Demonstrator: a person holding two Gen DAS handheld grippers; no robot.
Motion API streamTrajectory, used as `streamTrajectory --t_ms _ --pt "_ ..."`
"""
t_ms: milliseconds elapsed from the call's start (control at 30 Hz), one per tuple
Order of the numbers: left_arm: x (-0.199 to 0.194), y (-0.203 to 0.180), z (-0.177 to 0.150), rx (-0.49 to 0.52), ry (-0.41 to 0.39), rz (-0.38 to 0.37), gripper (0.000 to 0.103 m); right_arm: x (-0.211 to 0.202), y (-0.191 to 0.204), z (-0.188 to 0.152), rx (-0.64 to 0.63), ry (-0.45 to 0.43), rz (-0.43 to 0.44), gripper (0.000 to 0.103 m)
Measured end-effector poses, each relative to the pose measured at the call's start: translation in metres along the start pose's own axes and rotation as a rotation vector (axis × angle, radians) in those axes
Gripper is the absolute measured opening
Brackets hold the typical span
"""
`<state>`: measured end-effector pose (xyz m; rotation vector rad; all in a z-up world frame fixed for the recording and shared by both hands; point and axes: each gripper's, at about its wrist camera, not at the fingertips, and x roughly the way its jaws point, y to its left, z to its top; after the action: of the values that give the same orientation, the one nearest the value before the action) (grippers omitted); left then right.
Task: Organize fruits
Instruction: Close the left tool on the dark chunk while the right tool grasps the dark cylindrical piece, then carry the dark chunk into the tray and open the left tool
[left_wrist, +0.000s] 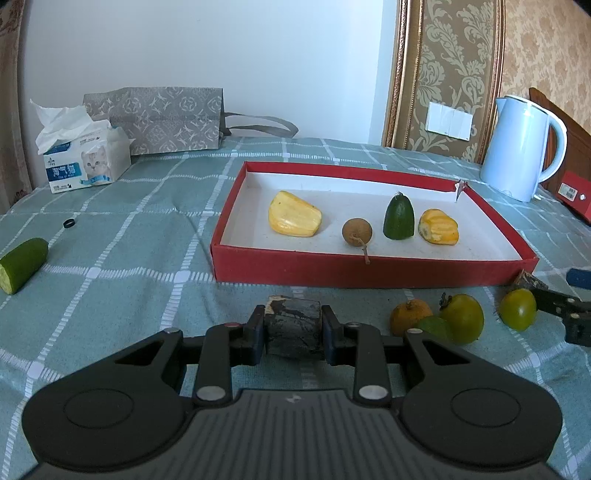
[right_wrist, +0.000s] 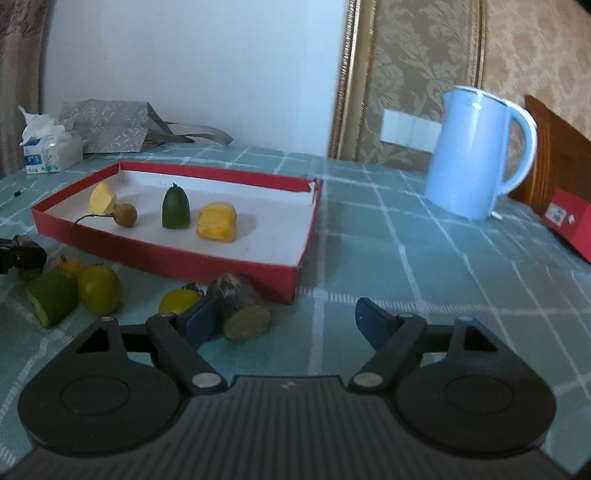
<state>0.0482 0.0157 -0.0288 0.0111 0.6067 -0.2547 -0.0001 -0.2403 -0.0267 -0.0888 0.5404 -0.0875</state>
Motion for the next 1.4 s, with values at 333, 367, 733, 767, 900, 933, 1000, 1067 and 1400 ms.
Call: streamTrajectory --t_ms 333,367,733,767,900,933,1000,1067,1400 --pt "0.000 0.001 0.000 -0.002 0.001 -0.002 0.029 0.026 0.002 0.004 0.009 0.084 0.098 0.041" --pt "0.001 0.001 0.001 -0.003 0.001 -0.003 0.029 0.026 0.003 0.004 0.006 0.080 0.091 0.033" --pt "0.001 0.001 0.001 -0.007 0.001 -0.004 0.029 0.020 -0.005 0.002 0.065 0.062 0.109 0.031" --pt "0.001 0.001 0.001 -0.006 0.001 -0.003 0.029 0.019 -0.006 0.002 0.070 0.060 0.111 0.031" --pt "0.001 0.000 0.001 -0.002 -0.001 0.000 0.029 0.015 -0.006 0.001 0.083 0.046 0.116 0.031" --pt "0.001 0.000 0.001 -0.003 -0.001 -0.001 0.029 0.014 -0.006 0.000 0.083 0.043 0.115 0.031" --pt "0.001 0.000 0.001 -0.003 -0.001 0.000 0.029 0.012 -0.007 0.000 0.088 0.039 0.120 0.031" --pt "0.001 0.000 0.001 -0.001 -0.004 0.001 0.029 0.011 -0.007 -0.001 0.091 0.038 0.125 0.031" --pt "-0.002 0.002 0.002 -0.016 -0.016 -0.004 0.029 0.005 -0.009 -0.001 0.110 0.002 0.126 0.031"
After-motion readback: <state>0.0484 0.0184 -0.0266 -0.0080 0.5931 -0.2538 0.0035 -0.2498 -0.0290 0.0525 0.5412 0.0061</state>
